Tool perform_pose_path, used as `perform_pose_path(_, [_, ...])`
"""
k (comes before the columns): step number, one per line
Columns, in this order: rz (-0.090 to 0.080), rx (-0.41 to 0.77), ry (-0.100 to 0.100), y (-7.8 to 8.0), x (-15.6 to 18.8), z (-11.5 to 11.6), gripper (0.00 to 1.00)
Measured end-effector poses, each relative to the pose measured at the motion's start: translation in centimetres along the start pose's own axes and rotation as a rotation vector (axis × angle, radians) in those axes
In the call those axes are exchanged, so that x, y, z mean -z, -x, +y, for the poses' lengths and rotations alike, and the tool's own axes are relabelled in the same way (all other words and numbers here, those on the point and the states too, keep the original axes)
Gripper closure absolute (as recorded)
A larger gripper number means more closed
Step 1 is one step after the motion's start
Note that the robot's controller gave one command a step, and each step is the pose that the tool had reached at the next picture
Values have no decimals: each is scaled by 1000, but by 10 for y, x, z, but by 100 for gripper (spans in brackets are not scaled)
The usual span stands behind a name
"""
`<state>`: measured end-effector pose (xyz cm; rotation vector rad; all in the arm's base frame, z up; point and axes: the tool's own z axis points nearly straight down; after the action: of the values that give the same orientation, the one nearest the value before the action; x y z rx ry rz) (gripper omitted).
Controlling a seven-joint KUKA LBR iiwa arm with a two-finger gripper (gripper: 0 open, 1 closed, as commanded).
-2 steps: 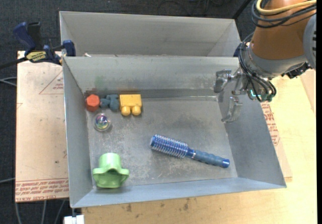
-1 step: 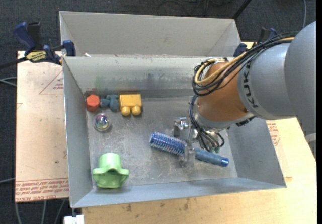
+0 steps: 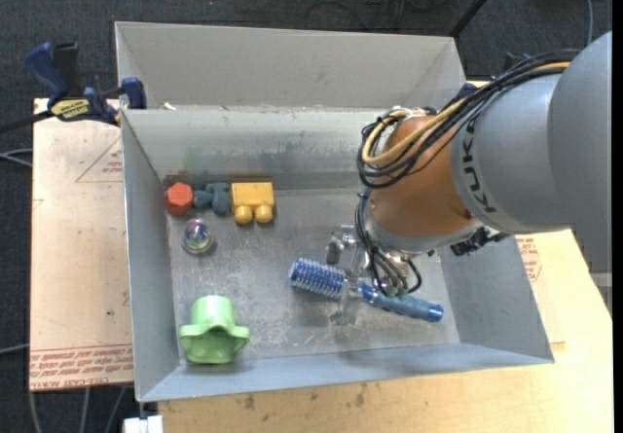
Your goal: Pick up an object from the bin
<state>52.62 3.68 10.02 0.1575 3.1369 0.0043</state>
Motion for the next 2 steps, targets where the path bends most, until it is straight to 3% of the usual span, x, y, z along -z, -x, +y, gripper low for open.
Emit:
perform_pose_path(1, [1, -254, -2, -14, -1, 11, 0])
perform_pose_path(2, [1, -378, -2, -31, -31, 9, 0])
